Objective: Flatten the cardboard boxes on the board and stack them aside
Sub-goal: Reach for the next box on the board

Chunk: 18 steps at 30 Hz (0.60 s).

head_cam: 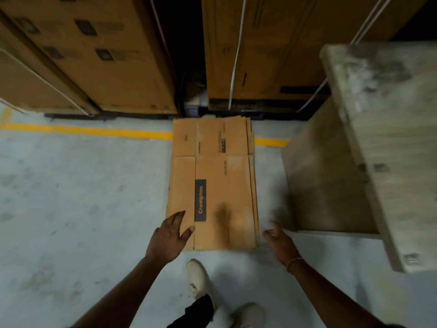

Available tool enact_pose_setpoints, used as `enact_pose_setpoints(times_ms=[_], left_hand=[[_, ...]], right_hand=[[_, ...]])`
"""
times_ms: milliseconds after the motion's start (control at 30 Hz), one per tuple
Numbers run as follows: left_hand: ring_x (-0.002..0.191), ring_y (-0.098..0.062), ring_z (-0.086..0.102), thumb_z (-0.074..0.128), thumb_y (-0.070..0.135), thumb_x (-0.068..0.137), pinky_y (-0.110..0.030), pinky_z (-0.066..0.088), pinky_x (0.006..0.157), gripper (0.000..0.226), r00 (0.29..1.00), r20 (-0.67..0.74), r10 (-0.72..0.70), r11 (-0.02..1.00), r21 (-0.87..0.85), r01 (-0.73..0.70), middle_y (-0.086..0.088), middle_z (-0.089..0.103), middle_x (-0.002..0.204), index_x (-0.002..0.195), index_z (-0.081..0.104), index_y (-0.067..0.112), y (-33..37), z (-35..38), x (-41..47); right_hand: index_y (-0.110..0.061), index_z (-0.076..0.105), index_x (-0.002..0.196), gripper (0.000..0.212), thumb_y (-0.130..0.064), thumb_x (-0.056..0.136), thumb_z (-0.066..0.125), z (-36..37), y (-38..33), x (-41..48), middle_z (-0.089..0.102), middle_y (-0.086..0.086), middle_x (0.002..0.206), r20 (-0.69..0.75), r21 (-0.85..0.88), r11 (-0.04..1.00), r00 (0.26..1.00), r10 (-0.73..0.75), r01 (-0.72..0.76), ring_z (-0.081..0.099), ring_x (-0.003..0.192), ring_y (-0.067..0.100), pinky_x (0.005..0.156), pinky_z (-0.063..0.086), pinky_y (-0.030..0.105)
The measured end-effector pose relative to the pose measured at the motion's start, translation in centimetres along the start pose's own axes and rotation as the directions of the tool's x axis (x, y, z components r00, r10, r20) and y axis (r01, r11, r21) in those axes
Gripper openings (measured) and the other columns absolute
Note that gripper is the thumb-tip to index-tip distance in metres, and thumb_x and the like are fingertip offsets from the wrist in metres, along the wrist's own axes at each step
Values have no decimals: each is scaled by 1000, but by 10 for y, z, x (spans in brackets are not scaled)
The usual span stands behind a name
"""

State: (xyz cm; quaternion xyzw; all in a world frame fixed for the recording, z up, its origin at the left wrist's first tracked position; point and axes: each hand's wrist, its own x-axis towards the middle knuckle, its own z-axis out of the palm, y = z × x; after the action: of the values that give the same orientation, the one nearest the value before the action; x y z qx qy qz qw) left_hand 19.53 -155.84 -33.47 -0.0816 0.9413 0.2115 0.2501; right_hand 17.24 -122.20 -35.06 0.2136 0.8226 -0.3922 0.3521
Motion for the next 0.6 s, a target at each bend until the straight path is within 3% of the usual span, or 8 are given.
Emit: enact_pose_setpoints(times_ms=[100, 200, 333, 433, 500, 600], left_hand=[[137, -21, 42, 14, 81, 85, -41, 43, 105, 90, 993, -54, 106, 994, -24, -108, 1, 41, 154, 153, 30, 25, 59, -63, -32], [137, -20, 42, 15, 83, 85, -40, 43, 106, 90, 973, -113, 202, 977, -41, -208, 2, 42, 153, 152, 34, 25, 123, -111, -56], [141, -18, 36, 20, 77, 90, -44, 39, 109, 81, 926, -132, 353, 935, 28, -353, 5, 36, 156, 154, 30, 28, 215, -141, -77], [145, -18, 30, 12, 80, 88, -46, 36, 112, 84, 877, -109, 467, 882, 125, -454, 5, 30, 160, 156, 23, 31, 289, -138, -87], [147, -17, 26, 5, 82, 85, -43, 33, 114, 89, 839, -90, 537, 839, 159, -520, 6, 26, 161, 156, 21, 31, 344, -130, -97], [149, -16, 20, 8, 81, 86, -41, 27, 117, 86, 789, -79, 610, 789, 156, -594, 8, 20, 163, 157, 18, 32, 434, -105, -117]], right_hand=[[-29, 35, 149, 86, -79, 80, 45, -45, -34, -70, 49, -1, 147, -26, 19, 995, 995, -95, 96, 50, 130, 21, 107, 42, 36], [-31, 31, 152, 71, -64, 91, 47, -86, -51, -123, 37, -5, 156, -108, -53, 976, 970, -216, 212, 40, 140, 17, 112, 35, 33], [-31, 30, 153, 73, -67, 90, 39, -151, -54, -179, 37, -6, 156, -242, -164, 934, 905, -349, 316, 40, 140, 14, 111, 36, 29], [-27, 28, 154, 100, -89, 76, 13, -212, -29, -214, 34, -4, 158, -367, -243, 909, 836, -408, 337, 35, 144, 15, 114, 32, 32], [-30, 24, 155, 107, -91, 71, -2, -255, 2, -232, 27, -6, 161, -435, -294, 908, 804, -405, 298, 26, 147, 12, 115, 28, 36], [-28, 22, 156, 100, -88, 77, 5, -326, 55, -256, 25, -5, 162, -503, -295, 917, 772, -388, 269, 21, 149, 12, 117, 26, 39]])
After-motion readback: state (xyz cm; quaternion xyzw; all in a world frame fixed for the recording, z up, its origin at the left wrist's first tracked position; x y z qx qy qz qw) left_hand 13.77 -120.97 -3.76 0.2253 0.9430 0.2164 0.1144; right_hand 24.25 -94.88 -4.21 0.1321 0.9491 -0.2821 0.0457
